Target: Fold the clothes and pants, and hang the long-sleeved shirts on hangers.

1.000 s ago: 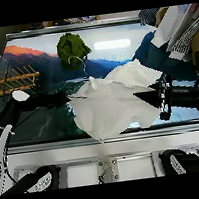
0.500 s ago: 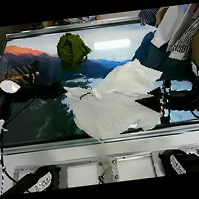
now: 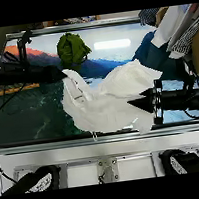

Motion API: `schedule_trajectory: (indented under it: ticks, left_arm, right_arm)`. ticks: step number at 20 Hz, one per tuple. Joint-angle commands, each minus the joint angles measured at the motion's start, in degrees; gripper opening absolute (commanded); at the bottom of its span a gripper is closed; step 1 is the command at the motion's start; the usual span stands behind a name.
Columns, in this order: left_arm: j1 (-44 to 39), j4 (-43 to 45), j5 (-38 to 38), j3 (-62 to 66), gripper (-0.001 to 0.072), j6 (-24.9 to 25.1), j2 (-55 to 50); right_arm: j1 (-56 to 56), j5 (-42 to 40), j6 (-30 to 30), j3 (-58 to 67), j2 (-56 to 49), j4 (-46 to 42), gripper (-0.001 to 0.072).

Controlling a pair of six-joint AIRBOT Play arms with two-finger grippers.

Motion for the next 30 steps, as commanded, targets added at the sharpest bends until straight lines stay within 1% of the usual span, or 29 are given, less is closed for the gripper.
schedule_trajectory:
  ticks: [1,3,5,10,12,15,16,19,21,26,28,30]
  left_arm:
    - [-0.5,0.0,-4.6,3.4,0.0011,0.0,1.5]
    - [-0.4,0.9,-4.3,3.4,0.0011,-0.1,4.1]
    - [-0.5,3.0,-4.2,3.4,0.0011,-2.1,6.8]
    - [-0.5,3.6,-1.1,3.4,0.0011,-2.4,13.3]
    - [-0.5,9.1,-0.5,3.4,0.0011,-2.8,15.1]
    - [1.3,20.8,0.3,3.4,0.0011,-6.8,17.0]
    - [2.8,22.1,1.0,3.4,0.0011,-7.5,17.4]
    - [8.3,22.2,4.2,3.4,0.0011,-7.6,17.3]
    - [10.5,21.8,4.6,3.4,0.0011,-8.1,16.0]
    - [10.6,21.7,4.8,3.4,0.0011,-8.3,12.5]
    - [8.9,19.3,5.0,3.4,0.0011,-8.2,12.3]
    - [5.8,18.9,6.8,3.4,0.0012,-8.2,13.0]
  right_arm:
    - [2.4,-9.2,-0.2,0.0,-0.6,3.9,0.0005]
    - [3.0,-10.6,-0.2,0.0,-0.6,4.8,0.0005]
    - [3.6,-12.2,-0.1,0.0,-0.6,5.8,0.0005]
    - [6.9,-18.0,-0.2,0.0,-1.2,10.3,0.0005]
    - [7.5,-19.2,-0.2,0.0,-1.1,12.4,0.0005]
    - [7.5,-19.0,-0.2,0.0,-0.2,12.4,0.0005]
    - [7.5,-19.0,-0.2,0.0,0.4,12.4,0.0005]
    - [7.5,-19.0,-0.2,0.0,2.3,12.4,0.0005]
    - [7.5,-19.0,-0.2,0.0,3.6,12.4,0.0005]
    - [7.5,-19.2,-0.2,0.0,5.0,11.6,0.0005]
    - [7.5,-19.2,-0.2,0.0,4.9,11.6,0.0005]
    - [7.6,-19.2,-0.1,0.0,4.2,11.6,0.0005]
